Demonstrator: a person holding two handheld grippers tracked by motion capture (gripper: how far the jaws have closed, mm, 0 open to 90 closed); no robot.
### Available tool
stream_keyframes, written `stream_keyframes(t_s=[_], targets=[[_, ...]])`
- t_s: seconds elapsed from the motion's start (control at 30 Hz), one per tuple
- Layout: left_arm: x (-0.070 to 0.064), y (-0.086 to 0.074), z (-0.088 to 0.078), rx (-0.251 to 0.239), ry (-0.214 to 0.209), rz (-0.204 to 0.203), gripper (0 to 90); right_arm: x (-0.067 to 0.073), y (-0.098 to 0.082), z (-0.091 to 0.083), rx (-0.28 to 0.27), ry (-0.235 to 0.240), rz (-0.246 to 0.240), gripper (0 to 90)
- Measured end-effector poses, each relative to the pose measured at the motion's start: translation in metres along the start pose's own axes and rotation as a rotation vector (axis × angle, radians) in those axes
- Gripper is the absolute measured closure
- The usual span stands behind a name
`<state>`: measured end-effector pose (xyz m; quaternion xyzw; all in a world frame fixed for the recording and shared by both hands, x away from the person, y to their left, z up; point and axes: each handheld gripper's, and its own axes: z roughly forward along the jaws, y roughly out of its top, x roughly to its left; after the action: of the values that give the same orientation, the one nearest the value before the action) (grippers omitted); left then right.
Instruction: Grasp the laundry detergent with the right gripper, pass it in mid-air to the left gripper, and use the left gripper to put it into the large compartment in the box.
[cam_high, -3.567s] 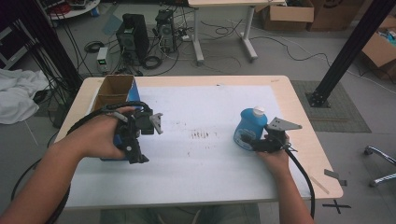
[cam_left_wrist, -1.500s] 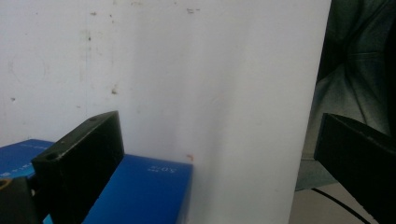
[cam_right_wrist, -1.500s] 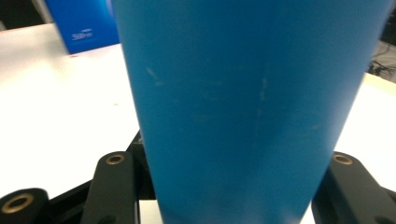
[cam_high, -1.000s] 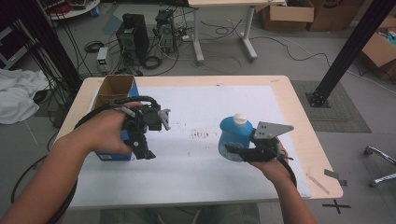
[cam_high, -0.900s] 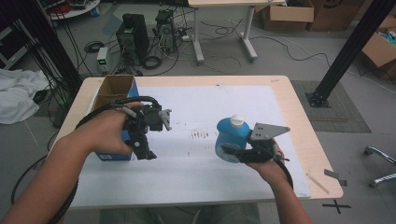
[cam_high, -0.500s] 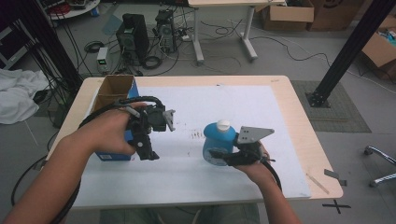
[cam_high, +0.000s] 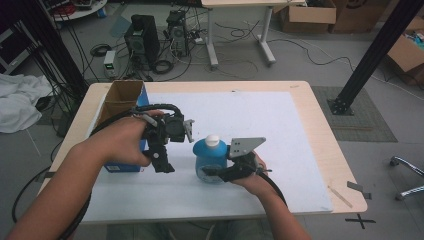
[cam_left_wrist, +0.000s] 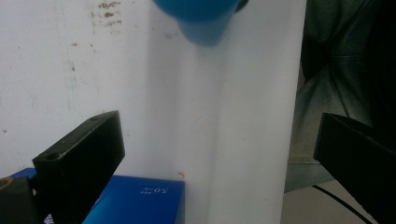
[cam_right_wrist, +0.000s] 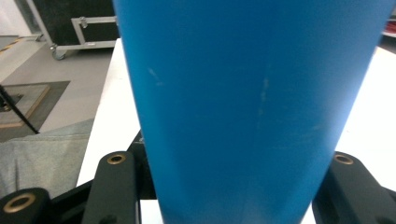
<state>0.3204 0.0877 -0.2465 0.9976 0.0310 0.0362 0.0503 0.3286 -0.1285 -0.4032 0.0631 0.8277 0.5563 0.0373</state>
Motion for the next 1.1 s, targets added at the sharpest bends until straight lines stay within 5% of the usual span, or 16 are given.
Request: stream_keyframes(t_s=[0.53,1.1], targets=[[-0.004,0.012,0.009,0.027,-0.019,0.017,2.5,0.014,0.012,0.051,-0.013,0.091,-0.022,45.2],[-0.011,0.021,0.015,0.050,-0.014,0.042,2.8,0.019,0.024,0.065,-0.020,0.110,-0.045,45.2]])
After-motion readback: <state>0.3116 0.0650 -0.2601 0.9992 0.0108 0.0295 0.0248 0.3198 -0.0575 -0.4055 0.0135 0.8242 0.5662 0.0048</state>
